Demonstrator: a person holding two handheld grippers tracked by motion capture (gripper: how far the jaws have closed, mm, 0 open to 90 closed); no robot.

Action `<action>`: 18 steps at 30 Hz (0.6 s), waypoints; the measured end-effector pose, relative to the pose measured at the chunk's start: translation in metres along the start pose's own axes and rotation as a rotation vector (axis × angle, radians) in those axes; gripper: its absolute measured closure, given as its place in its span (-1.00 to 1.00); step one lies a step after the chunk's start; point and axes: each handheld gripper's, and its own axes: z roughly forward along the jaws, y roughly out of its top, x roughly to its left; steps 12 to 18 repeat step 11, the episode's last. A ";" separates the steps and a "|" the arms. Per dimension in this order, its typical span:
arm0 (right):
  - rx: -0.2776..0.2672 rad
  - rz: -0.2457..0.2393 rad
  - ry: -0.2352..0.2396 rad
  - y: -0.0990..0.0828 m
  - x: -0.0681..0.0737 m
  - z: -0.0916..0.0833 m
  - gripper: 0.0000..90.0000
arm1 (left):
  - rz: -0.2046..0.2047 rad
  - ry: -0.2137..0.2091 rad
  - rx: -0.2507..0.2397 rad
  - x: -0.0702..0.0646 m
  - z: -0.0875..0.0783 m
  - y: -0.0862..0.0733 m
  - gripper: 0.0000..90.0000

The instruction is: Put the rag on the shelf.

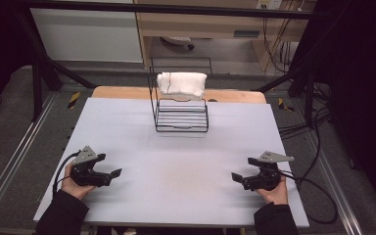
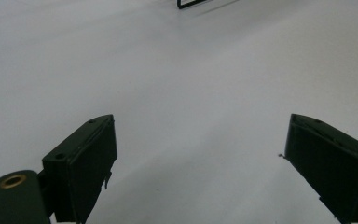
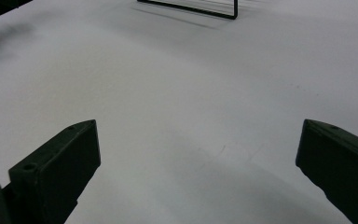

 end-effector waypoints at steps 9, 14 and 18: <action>0.002 0.000 -0.001 -0.002 0.000 -0.003 -0.99 | -0.010 0.004 0.000 0.001 -0.003 -0.005 -0.80; 0.006 0.000 -0.001 -0.002 0.000 -0.003 -0.99 | -0.008 0.004 -0.001 0.001 -0.003 -0.005 -0.80; 0.006 0.000 -0.001 -0.002 0.000 -0.003 -0.99 | -0.008 0.004 -0.001 0.001 -0.003 -0.005 -0.80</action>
